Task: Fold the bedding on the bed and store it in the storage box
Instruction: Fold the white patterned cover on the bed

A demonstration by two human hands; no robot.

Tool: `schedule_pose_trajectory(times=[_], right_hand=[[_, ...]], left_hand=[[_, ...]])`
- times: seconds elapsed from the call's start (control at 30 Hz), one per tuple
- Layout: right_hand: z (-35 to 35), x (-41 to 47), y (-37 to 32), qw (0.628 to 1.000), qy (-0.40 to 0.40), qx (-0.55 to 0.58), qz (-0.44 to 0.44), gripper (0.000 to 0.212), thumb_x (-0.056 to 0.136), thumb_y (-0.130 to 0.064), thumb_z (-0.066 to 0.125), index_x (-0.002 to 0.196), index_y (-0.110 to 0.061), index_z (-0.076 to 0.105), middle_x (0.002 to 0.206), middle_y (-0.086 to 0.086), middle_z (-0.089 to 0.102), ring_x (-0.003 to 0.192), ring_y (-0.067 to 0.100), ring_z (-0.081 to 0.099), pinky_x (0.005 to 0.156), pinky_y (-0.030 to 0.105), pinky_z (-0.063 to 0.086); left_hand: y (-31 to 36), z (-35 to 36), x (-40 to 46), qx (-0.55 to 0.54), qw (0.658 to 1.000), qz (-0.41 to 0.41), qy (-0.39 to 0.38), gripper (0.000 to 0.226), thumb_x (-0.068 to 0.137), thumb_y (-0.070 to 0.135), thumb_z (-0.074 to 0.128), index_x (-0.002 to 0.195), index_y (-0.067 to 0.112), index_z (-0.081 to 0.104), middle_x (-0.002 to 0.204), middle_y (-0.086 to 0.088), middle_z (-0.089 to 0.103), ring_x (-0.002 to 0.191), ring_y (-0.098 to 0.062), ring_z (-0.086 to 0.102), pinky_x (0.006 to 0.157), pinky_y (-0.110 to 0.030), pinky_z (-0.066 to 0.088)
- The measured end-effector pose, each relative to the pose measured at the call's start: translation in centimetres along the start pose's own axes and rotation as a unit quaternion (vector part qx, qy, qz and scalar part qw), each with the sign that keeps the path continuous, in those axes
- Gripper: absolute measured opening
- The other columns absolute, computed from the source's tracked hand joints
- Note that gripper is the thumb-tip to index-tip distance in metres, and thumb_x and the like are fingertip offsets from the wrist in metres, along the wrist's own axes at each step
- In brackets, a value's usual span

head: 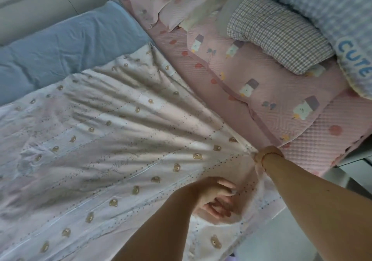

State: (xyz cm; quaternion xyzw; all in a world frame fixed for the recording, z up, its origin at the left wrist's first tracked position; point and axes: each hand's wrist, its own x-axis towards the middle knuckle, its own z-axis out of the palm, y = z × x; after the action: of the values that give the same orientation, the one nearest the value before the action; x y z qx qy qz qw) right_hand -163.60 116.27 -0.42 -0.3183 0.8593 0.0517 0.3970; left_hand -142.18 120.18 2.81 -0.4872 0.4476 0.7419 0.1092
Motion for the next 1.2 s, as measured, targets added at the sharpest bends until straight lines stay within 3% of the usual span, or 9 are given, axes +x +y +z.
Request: schedule_pose_trajectory(times=[0.1,0.27,0.43,0.6,0.73,0.83,0.93,1.07,1.2], right_hand=[[1.7,0.7,0.3,1.000,0.013,0.019,-0.007,0.061,0.096,-0.039,0.049,0.139,0.002,0.039,0.140,0.020,0.045,0.126,0.034,0.046,0.098,0.038,0.040],[3.0,-1.0,0.4,0.998,-0.026,-0.014,-0.059,0.070,0.088,-0.042,0.062,0.141,-0.003,0.037,0.139,0.014,0.047,0.125,0.030,0.048,0.092,0.031,0.043],[2.8,0.1,3.8,0.997,0.073,0.010,0.022,0.030,0.091,-0.020,0.060,0.113,0.000,0.064,0.087,0.013,0.063,0.090,0.031,0.063,0.058,0.027,0.043],[4.7,-0.3,4.4,0.988,0.116,0.103,-0.011,0.054,0.080,-0.039,0.071,0.118,-0.003,0.055,0.106,0.016,0.064,0.097,0.034,0.062,0.074,0.037,0.052],[5.6,-1.8,5.1,0.990,0.076,0.120,-0.004,0.085,0.068,-0.053,0.076,0.134,-0.011,0.041,0.109,0.013,0.060,0.090,0.029,0.060,0.071,0.037,0.052],[6.0,-2.8,6.3,0.978,-0.077,0.182,0.067,0.049,0.085,-0.019,0.067,0.127,-0.007,0.047,0.077,0.014,0.054,0.060,0.021,0.049,0.049,0.032,0.046],[5.5,-2.5,7.8,0.956,-0.087,0.262,0.102,0.037,0.092,-0.002,0.055,0.127,0.008,0.048,0.073,0.014,0.053,0.061,0.020,0.053,0.041,0.027,0.052],[4.8,-2.6,9.4,0.929,-0.070,0.348,0.102,0.041,0.092,-0.001,0.054,0.131,0.009,0.045,0.083,0.021,0.059,0.063,0.026,0.058,0.034,0.027,0.050],[4.5,-3.5,10.3,0.919,-0.069,0.383,0.064,0.041,0.090,-0.013,0.063,0.123,0.009,0.051,0.089,0.020,0.061,0.075,0.027,0.062,0.057,0.029,0.057]], left_hand=[[-1.2,-1.1,-0.2,-0.025,0.996,0.019,0.080,0.016,0.099,0.021,0.053,0.114,0.022,0.060,0.113,-0.015,0.070,0.098,-0.031,0.070,0.076,-0.038,0.058],[-3.9,-2.6,0.4,-0.043,0.979,0.011,0.200,0.011,0.097,0.021,0.056,0.104,0.015,0.061,0.092,-0.008,0.068,0.085,-0.021,0.066,0.073,-0.033,0.056],[-6.1,-2.7,0.9,0.050,0.968,-0.018,0.246,0.018,0.095,0.024,0.057,0.100,0.009,0.065,0.096,-0.010,0.069,0.091,-0.023,0.066,0.091,-0.041,0.054],[-7.0,-1.4,0.9,0.167,0.959,-0.040,0.225,0.034,0.090,0.044,0.056,0.113,0.020,0.062,0.105,0.000,0.062,0.087,-0.010,0.057,0.070,-0.024,0.047],[-7.0,0.1,1.6,0.187,0.968,-0.046,0.161,0.018,0.082,0.023,0.064,0.099,0.017,0.064,0.098,-0.001,0.066,0.086,-0.016,0.063,0.073,-0.026,0.050],[-6.7,1.7,1.5,0.162,0.983,-0.050,0.068,0.006,0.090,0.013,0.062,0.092,0.016,0.067,0.077,-0.001,0.069,0.066,-0.010,0.068,0.068,-0.020,0.054],[-5.9,2.8,1.7,0.134,0.988,-0.037,0.061,0.016,0.096,0.018,0.058,0.106,0.015,0.070,0.077,0.001,0.068,0.058,-0.007,0.058,0.056,-0.018,0.045],[-5.1,3.1,2.6,0.191,0.972,-0.004,0.136,0.027,0.097,0.019,0.053,0.121,0.016,0.065,0.120,0.001,0.062,0.105,-0.016,0.061,0.092,-0.025,0.045],[-5.0,5.2,2.9,0.066,0.993,-0.080,0.056,0.019,0.099,0.033,0.050,0.104,0.019,0.062,0.102,-0.006,0.069,0.086,-0.019,0.067,0.089,-0.038,0.054]])
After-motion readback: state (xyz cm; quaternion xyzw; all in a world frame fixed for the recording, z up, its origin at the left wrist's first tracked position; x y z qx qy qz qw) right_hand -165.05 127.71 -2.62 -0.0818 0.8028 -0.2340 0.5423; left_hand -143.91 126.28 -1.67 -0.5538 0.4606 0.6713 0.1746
